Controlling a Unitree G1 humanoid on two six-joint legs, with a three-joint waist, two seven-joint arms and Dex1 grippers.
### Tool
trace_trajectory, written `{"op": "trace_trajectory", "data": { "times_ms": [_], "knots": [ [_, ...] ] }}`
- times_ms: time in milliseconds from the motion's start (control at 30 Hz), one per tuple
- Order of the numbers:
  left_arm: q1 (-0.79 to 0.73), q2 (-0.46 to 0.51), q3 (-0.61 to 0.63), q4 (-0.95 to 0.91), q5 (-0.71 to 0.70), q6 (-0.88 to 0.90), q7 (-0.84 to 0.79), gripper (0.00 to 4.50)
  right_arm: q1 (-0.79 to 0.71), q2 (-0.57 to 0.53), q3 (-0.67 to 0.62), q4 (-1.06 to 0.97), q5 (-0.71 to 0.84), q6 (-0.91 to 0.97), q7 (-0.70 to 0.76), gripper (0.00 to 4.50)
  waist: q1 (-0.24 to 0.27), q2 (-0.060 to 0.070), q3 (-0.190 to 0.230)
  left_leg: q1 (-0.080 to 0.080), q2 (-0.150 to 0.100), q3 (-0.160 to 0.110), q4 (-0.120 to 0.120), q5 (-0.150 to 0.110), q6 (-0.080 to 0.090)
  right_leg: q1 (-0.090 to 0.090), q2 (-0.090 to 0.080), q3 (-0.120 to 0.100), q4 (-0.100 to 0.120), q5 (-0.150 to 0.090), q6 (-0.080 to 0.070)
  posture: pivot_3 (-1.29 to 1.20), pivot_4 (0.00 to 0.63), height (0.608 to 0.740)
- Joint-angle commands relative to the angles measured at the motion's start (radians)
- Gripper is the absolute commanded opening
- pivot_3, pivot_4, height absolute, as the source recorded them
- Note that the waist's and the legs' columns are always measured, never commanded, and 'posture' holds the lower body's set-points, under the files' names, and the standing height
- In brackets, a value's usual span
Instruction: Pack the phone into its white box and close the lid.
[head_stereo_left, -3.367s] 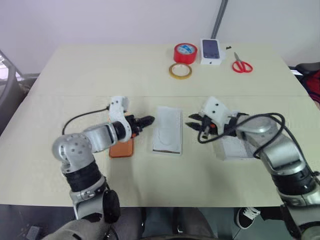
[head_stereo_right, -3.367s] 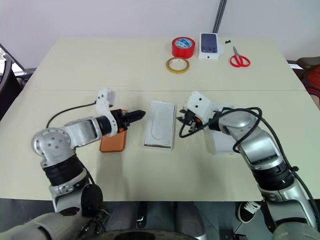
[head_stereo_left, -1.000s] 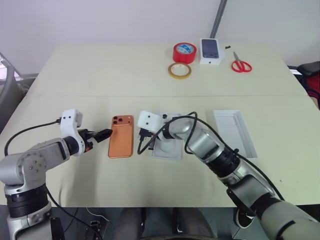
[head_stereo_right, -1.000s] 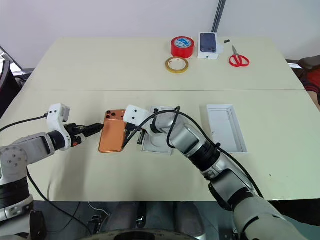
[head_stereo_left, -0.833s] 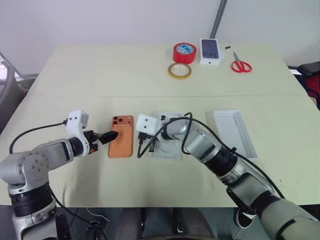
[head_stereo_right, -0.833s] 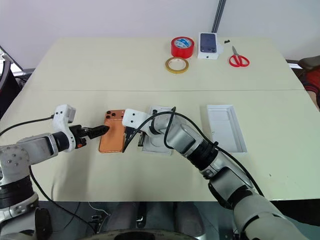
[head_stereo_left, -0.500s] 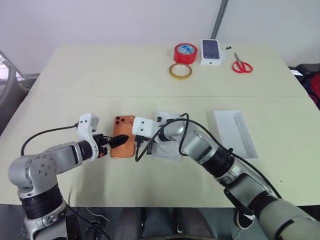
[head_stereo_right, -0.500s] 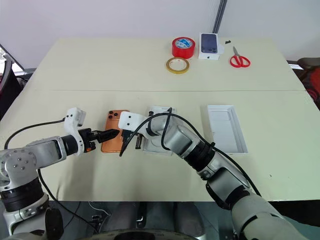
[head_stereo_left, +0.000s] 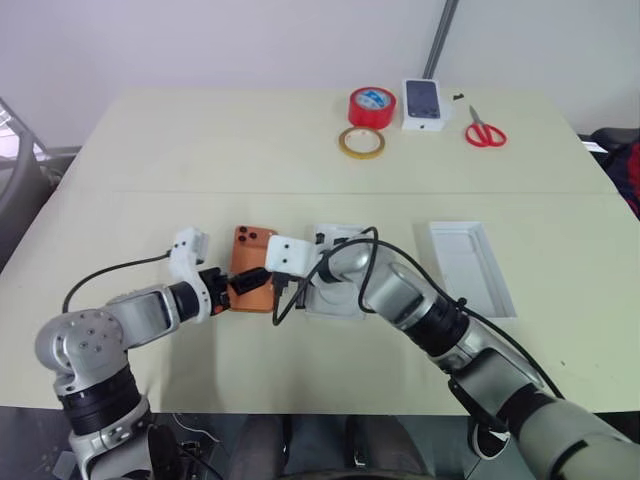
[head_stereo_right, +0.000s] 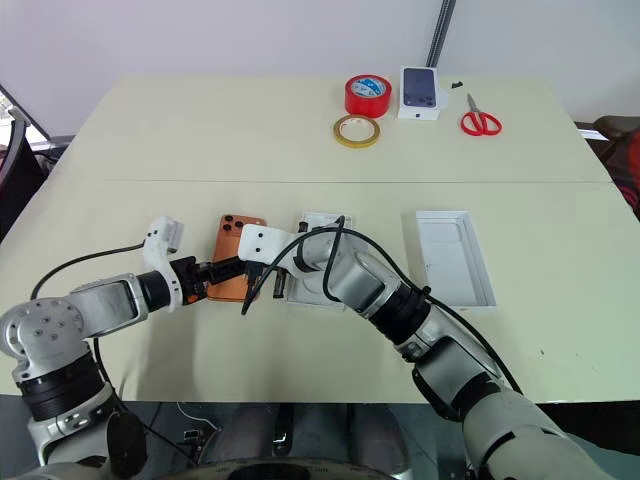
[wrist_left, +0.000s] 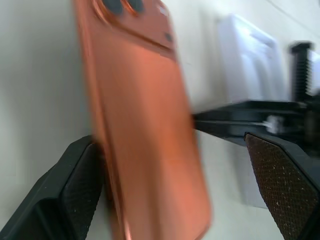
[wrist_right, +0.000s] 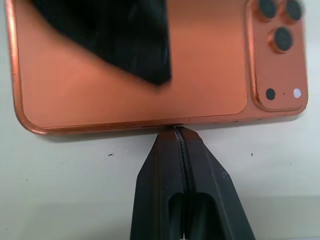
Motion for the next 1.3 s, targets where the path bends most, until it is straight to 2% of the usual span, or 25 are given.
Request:
{"op": "trace_trajectory", "data": {
  "times_ms": [33,167,400,500,600,767,867,933,1033,1067,1200,1300],
  "knots": [
    [-0.023,-0.007,-0.012,-0.001,-0.066,0.009,0.025,4.47,0.002,0.011,0.000,-0.026,-0.003,-0.015,0.006,0.00,-0.003,0.000,0.000,0.000,0.000,0.000,0.000,0.000,0.000,0.000,0.000,0.000,0.000,0.000,0.000,0.00,0.150,0.740],
    [-0.030,0.002,0.005,0.015,-0.067,0.009,0.055,4.47,0.004,0.010,-0.001,-0.028,-0.005,-0.015,0.008,0.00,-0.005,0.000,0.000,0.000,0.000,0.000,-0.001,0.000,0.000,-0.001,0.000,0.000,0.000,0.000,0.000,0.00,0.150,0.740],
    [-0.054,-0.017,0.119,0.078,-0.058,0.009,0.110,4.47,0.009,0.005,-0.002,-0.032,-0.007,-0.014,0.008,0.00,-0.005,0.000,0.000,0.000,0.000,0.000,-0.001,0.000,-0.001,-0.001,0.000,0.000,0.000,0.000,0.000,0.00,0.150,0.740],
    [-0.059,-0.028,0.157,0.091,-0.070,0.009,0.127,3.62,0.009,0.003,-0.004,-0.039,-0.007,-0.011,0.010,0.00,-0.005,0.000,0.000,0.000,0.000,0.000,-0.001,0.000,-0.001,-0.001,0.000,0.000,0.000,0.000,0.000,0.00,0.150,0.740],
    [-0.051,-0.031,0.160,0.094,-0.089,0.009,0.137,2.13,0.009,-0.004,-0.008,-0.055,-0.006,-0.006,0.014,0.00,-0.004,0.000,0.000,0.000,0.000,0.000,-0.001,0.000,-0.001,-0.001,0.000,0.000,0.000,0.000,0.000,0.00,0.150,0.740],
    [-0.038,-0.043,0.157,0.101,-0.116,0.009,0.161,2.13,0.012,-0.021,-0.021,-0.091,-0.005,0.004,0.019,0.00,-0.003,-0.001,0.000,0.000,0.000,0.000,-0.001,0.000,-0.001,-0.001,0.000,0.000,0.000,0.000,0.000,0.00,0.150,0.740],
    [-0.051,-0.061,0.204,0.115,-0.140,0.009,0.180,2.13,0.019,-0.043,-0.044,-0.149,0.005,0.026,0.026,0.00,-0.003,-0.001,0.001,-0.001,0.000,0.000,-0.001,0.000,-0.001,-0.001,0.000,0.000,0.000,0.000,0.000,0.00,0.150,0.740],
    [-0.057,-0.070,0.236,0.115,-0.153,0.009,0.183,1.59,0.025,-0.060,-0.076,-0.201,0.019,0.057,0.029,0.00,-0.003,-0.001,0.001,-0.001,0.000,0.000,-0.001,0.001,-0.001,-0.001,0.000,0.000,0.000,0.000,0.000,0.00,0.150,0.740],
    [-0.065,-0.081,0.265,0.117,-0.177,0.008,0.197,0.33,0.033,-0.080,-0.130,-0.265,0.039,0.109,0.021,0.00,0.000,-0.002,0.000,-0.001,0.000,0.000,-0.001,0.001,-0.001,-0.002,0.000,0.000,0.000,0.000,0.000,0.00,0.150,0.740],
    [-0.072,-0.086,0.276,0.123,-0.192,0.008,0.206,0.15,0.036,-0.088,-0.159,-0.291,0.054,0.131,0.021,0.00,-0.001,-0.002,0.000,-0.001,0.000,0.000,-0.001,0.001,-0.001,-0.001,0.000,0.000,0.000,0.000,0.000,0.00,0.150,0.740],
    [-0.109,-0.105,0.307,0.151,-0.275,-0.024,0.256,0.15,0.079,-0.151,-0.270,-0.402,0.119,0.160,0.040,0.00,0.002,-0.002,0.001,-0.001,0.000,0.000,-0.002,0.001,-0.001,-0.001,0.000,0.000,0.000,0.000,0.000,0.00,0.150,0.740],
    [-0.155,-0.125,0.302,0.175,-0.393,-0.081,0.333,0.15,0.166,-0.206,-0.410,-0.489,0.215,0.116,0.063,0.00,0.007,-0.004,0.002,-0.001,0.000,0.000,-0.001,0.000,-0.001,-0.001,0.000,0.000,-0.001,0.000,0.000,0.00,0.150,0.740]
  ]
}}
